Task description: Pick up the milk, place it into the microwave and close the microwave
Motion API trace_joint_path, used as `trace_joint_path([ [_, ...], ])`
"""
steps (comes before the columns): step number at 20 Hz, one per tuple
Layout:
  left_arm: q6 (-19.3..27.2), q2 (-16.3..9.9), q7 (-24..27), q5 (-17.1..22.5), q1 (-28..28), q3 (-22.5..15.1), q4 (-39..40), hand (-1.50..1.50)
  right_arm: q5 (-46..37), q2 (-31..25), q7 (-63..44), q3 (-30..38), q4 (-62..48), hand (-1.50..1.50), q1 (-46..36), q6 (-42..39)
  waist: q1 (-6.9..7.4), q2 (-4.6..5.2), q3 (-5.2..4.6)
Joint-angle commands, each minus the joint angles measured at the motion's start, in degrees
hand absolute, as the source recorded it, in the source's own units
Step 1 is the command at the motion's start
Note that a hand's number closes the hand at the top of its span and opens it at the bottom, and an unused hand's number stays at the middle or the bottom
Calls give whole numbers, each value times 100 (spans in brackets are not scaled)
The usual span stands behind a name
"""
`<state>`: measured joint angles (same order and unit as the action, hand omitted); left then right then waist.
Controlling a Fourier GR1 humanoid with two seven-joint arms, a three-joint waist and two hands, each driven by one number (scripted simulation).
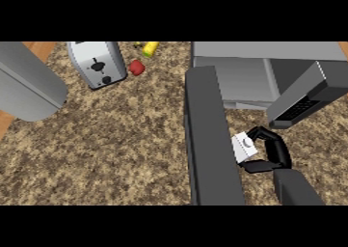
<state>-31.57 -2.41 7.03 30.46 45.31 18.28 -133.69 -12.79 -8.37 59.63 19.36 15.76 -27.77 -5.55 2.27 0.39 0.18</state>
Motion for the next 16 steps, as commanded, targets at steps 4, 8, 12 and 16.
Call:
trace_joint_path([
  [4,-323,-105,107,711,210,328,-160,-150,-152,126,304,-95,24,150,-458,465,-12,-12,-6],
  [8,-99,-46,-230,802,239,210,-471,-150,-48,-11,-19,48,-118,150,-970,452,13,17,0],
  [12,58,-252,-377,875,-38,364,-379,-150,-65,-388,-571,54,-169,150,-1564,259,-17,22,-3],
  [16,-66,-266,-367,784,-185,243,-226,-150,-84,-398,-782,122,-480,150,-1915,547,79,65,2],
])
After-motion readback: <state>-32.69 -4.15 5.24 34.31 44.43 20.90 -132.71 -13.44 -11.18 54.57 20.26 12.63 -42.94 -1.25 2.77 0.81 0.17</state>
